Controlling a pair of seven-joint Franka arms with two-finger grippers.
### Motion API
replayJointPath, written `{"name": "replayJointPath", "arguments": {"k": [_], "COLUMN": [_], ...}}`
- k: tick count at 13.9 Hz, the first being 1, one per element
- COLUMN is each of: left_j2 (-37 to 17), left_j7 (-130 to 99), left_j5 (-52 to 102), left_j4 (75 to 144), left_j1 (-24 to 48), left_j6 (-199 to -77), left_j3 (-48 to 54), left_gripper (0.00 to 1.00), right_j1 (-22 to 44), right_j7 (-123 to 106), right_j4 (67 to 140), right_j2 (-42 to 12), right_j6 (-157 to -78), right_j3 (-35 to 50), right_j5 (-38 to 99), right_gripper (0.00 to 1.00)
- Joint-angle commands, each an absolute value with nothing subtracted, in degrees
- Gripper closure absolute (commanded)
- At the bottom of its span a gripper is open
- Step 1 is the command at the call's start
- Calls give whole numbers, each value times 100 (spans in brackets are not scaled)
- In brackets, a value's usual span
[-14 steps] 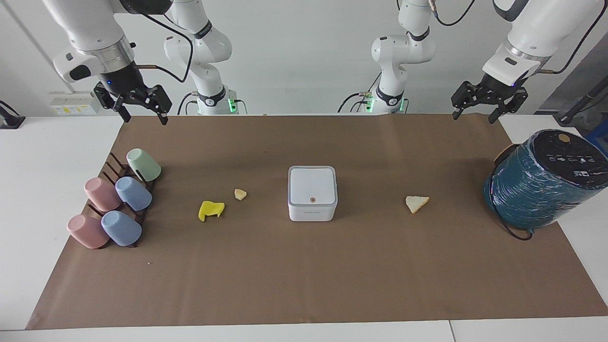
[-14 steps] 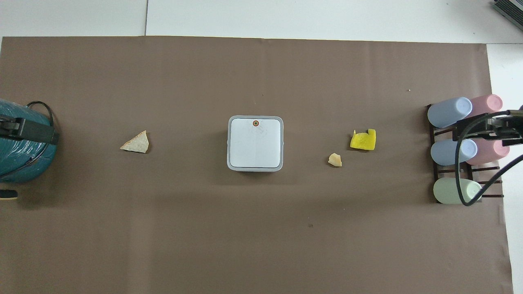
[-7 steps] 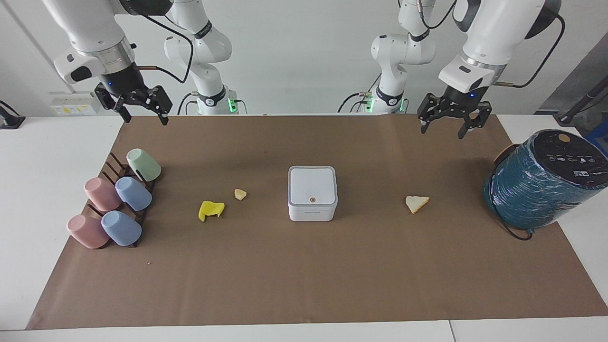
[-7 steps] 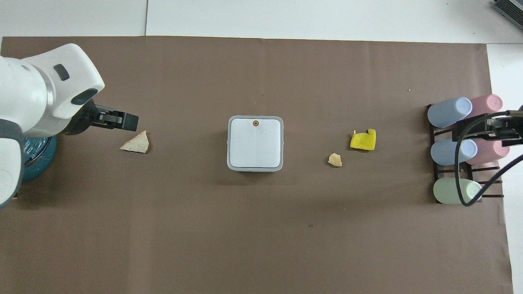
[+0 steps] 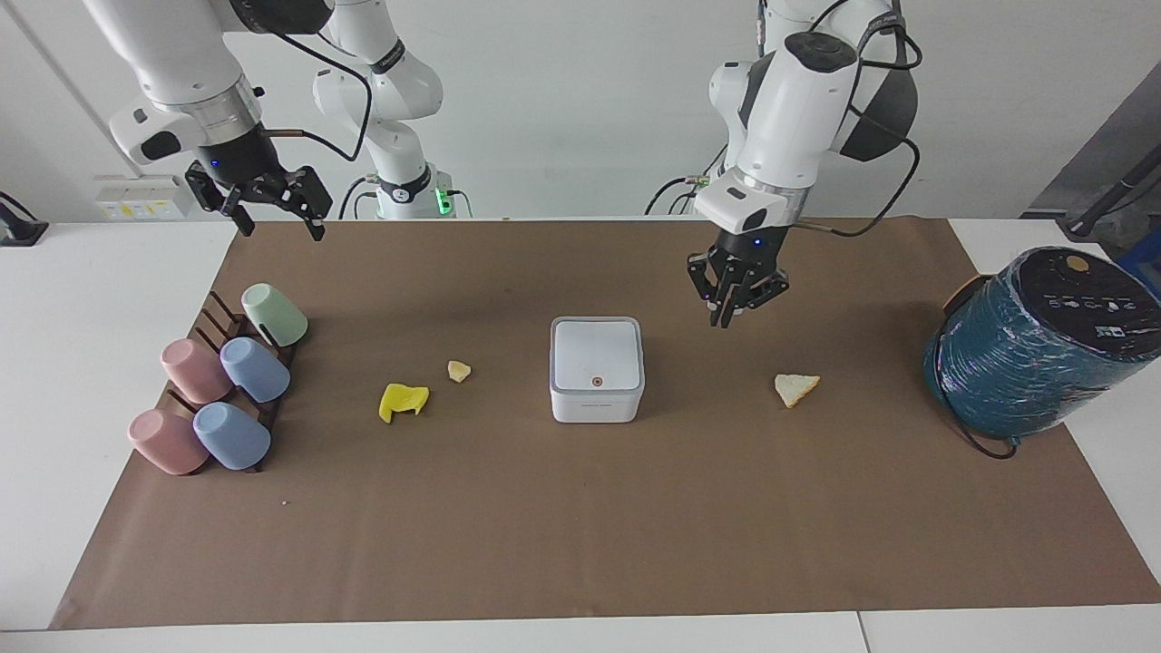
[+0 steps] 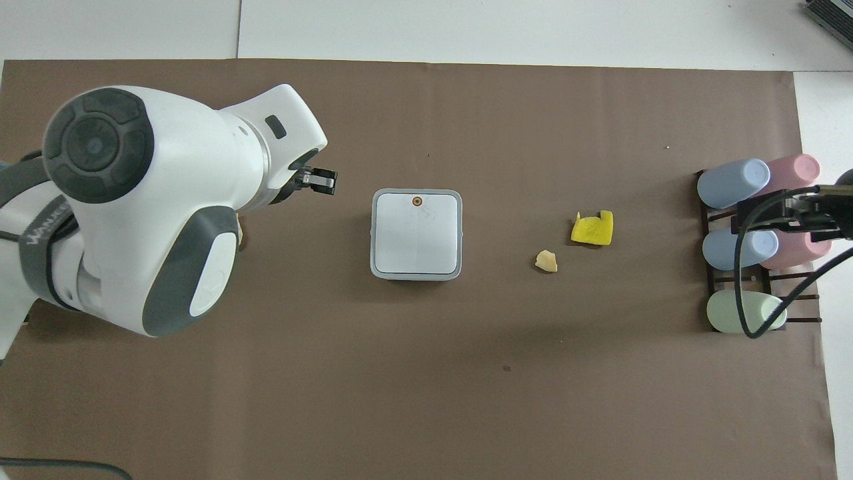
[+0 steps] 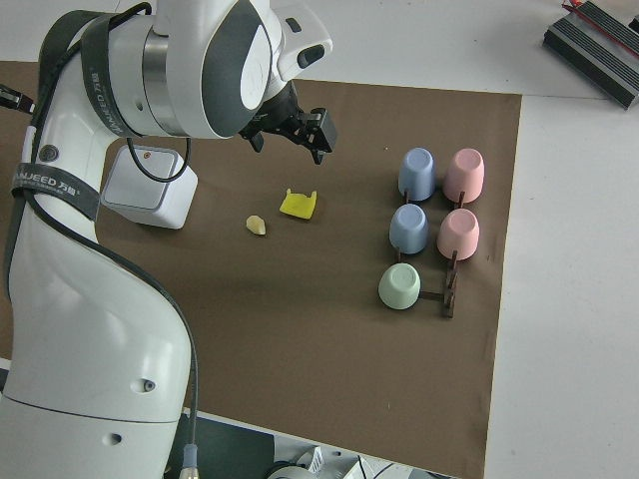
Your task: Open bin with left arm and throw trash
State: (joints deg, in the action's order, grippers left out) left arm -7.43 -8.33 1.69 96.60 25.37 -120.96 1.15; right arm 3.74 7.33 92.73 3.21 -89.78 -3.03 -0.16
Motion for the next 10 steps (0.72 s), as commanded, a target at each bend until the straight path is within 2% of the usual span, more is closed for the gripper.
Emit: {"name": "replayJointPath", "arguments": {"k": [1, 6, 10], "left_j2": [-992, -1282, -1590], "left_j7": [-958, -975, -1046], "left_j5": [88, 132, 149], "left_j4": [9721, 9906, 9870], "left_j1": [2865, 3129, 3348], "left_j6": [-12663, -13614, -13860], "left_j3": [35, 44, 44], "left_gripper": [100, 100, 100], "right_j1": [492, 703, 1124], "right_j7": [791, 756, 308], "right_j4": [9790, 10774, 11030], "right_j2": [510, 458, -305], "right_j6": [-9525, -10967, -11802], "right_j3": [-290, -290, -290], "right_j5": [88, 141, 167], "right_gripper": [0, 0, 0]}}
